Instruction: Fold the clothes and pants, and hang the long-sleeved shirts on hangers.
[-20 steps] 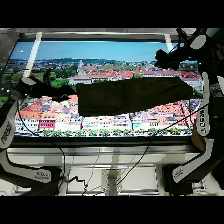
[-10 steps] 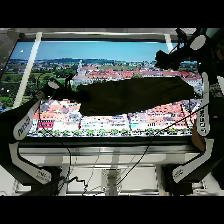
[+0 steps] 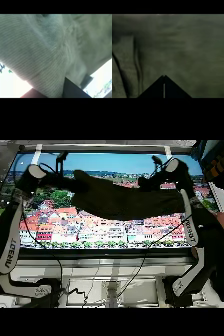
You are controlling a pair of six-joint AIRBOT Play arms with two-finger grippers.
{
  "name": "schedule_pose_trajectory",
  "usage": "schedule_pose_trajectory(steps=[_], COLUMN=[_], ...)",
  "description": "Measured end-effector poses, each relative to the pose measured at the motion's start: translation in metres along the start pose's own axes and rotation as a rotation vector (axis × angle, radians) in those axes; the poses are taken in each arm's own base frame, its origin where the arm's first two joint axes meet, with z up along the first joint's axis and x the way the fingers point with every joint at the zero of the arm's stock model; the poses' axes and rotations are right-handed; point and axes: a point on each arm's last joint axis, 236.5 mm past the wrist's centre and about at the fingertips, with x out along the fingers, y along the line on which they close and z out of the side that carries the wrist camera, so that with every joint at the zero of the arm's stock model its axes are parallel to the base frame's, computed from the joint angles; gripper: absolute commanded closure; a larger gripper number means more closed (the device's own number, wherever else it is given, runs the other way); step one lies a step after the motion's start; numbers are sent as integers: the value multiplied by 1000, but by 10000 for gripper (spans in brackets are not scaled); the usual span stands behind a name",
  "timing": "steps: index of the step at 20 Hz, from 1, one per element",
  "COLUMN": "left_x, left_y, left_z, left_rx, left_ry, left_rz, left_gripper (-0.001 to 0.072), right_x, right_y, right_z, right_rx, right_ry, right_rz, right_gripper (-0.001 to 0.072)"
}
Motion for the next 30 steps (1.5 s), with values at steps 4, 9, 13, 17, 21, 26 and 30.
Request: schedule_pose_trajectory(steps=[4, 9, 13, 17, 21, 26, 30], left_x=[-44, -90, -144, -182, -168, -90, 8], left_y=[-1, 15, 43, 68, 63, 17, -46], left_z=[15, 8, 12, 13, 22, 59, 62], left_rx=[27, -5, -43, -80, -82, -29, 45], left_ry=[-25, -7, -73, -125, -148, -222, -216], left_rz=[117, 223, 332, 417, 375, 214, 87], left_gripper=[686, 685, 686, 685, 686, 686, 686], right_x=[55, 105, 126, 128, 115, 60, -12], right_y=[97, 218, 271, 282, 246, 176, 128], right_z=[-30, -77, -107, -108, -85, -34, 12], right_rx=[-114, -239, -282, -291, -278, -191, -117], right_ry=[29, -14, -42, -73, -71, -93, -203], right_rz=[99, 207, 264, 275, 209, 134, 102], right_gripper=[681, 681, 681, 679, 680, 679, 679])
